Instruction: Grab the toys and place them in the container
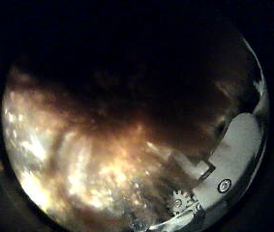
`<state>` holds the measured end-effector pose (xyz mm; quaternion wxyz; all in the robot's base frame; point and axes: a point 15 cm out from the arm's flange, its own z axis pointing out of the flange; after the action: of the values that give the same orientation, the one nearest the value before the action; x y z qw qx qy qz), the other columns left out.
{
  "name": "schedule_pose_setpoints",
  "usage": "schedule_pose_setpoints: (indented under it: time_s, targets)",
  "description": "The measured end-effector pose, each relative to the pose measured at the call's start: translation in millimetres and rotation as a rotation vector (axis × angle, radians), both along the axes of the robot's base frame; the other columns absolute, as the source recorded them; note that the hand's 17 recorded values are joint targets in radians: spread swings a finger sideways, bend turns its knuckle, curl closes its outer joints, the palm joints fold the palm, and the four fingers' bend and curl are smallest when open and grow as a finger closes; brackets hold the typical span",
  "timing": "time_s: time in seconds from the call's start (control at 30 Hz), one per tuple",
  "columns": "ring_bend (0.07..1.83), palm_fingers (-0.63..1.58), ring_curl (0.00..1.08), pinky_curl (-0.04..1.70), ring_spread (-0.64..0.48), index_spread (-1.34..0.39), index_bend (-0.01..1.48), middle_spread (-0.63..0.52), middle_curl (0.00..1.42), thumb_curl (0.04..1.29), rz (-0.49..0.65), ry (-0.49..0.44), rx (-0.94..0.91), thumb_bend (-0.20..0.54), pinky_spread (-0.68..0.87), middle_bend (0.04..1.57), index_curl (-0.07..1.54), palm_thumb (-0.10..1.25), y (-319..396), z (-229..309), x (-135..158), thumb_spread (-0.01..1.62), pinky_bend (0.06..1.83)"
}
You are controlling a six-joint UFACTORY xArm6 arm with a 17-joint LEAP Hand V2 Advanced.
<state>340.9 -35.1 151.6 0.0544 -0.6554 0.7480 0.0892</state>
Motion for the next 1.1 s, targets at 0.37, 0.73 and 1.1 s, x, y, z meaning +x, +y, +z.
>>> schedule_pose_setpoints:
  time_s: [0.37,0.73,1.1]
  targets:
    - [1.36,1.1,0.69,0.71,-0.24,-0.36,0.96,-0.25,0.93,0.53,-0.049,-0.135,-0.076,-0.004,-0.25,1.16,0.94,1.05,-41.3,38.2,15.8,1.04,1.34]
    - [1.39,1.05,0.74,0.87,-0.22,-0.29,1.0,-0.21,0.96,0.66,-0.01,-0.117,-0.138,-0.015,-0.21,1.21,1.0,1.07,-61.7,148.5,-10.3,0.96,1.3]
    - [1.37,1.05,0.76,0.98,-0.23,-0.28,0.99,-0.2,0.95,0.71,0.034,-0.197,-0.166,-0.015,-0.22,1.21,1.01,1.05,-46.7,293.5,-25.7,0.94,1.23]
